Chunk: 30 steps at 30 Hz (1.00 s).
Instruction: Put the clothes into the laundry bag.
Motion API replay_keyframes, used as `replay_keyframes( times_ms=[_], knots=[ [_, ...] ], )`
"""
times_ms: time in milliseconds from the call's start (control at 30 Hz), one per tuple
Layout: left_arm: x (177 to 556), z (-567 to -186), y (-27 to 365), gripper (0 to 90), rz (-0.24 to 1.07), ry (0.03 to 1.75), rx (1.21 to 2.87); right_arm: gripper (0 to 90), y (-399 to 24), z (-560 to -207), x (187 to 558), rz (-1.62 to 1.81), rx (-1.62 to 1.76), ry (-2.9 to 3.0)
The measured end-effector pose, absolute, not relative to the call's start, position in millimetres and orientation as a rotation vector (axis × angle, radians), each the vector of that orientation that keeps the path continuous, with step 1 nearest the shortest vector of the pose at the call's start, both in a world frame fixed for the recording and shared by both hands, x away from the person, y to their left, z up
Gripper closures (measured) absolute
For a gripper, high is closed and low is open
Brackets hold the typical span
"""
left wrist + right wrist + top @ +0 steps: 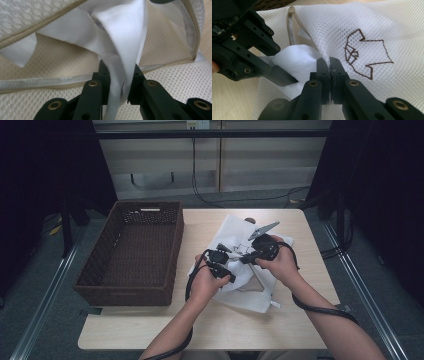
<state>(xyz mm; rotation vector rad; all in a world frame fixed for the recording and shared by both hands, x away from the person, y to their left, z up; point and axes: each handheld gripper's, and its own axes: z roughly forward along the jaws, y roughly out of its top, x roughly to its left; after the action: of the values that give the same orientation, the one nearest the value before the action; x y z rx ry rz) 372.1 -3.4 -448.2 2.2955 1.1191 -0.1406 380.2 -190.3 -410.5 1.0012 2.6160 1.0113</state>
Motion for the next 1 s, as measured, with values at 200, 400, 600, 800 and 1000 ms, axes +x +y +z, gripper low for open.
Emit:
replay_keyframes(
  times_ms=[200,400,600,800,1000],
  knots=[
    [373.0,-449.1,-3.7,77.6,-0.133,1.119,2.284,88.1,-189.9,-410.9,380.5,1.024,0.990,2.620],
    [373.8,-450.6,-4.1,77.5,-0.133,1.116,2.285,88.1,-189.6,-410.9,380.4,1.020,0.989,2.624],
    [374.0,-450.2,-6.1,77.4,-0.121,1.119,2.276,88.1,-189.6,-410.4,380.1,1.020,0.993,2.616],
    [373.8,-451.7,-8.9,77.3,-0.114,1.130,2.261,88.1,-189.1,-410.3,379.2,1.002,0.997,2.616],
    [374.3,-451.8,-9.7,77.2,-0.101,1.126,2.267,88.1,-189.2,-410.4,379.7,1.009,0.996,2.613]
  ],
)
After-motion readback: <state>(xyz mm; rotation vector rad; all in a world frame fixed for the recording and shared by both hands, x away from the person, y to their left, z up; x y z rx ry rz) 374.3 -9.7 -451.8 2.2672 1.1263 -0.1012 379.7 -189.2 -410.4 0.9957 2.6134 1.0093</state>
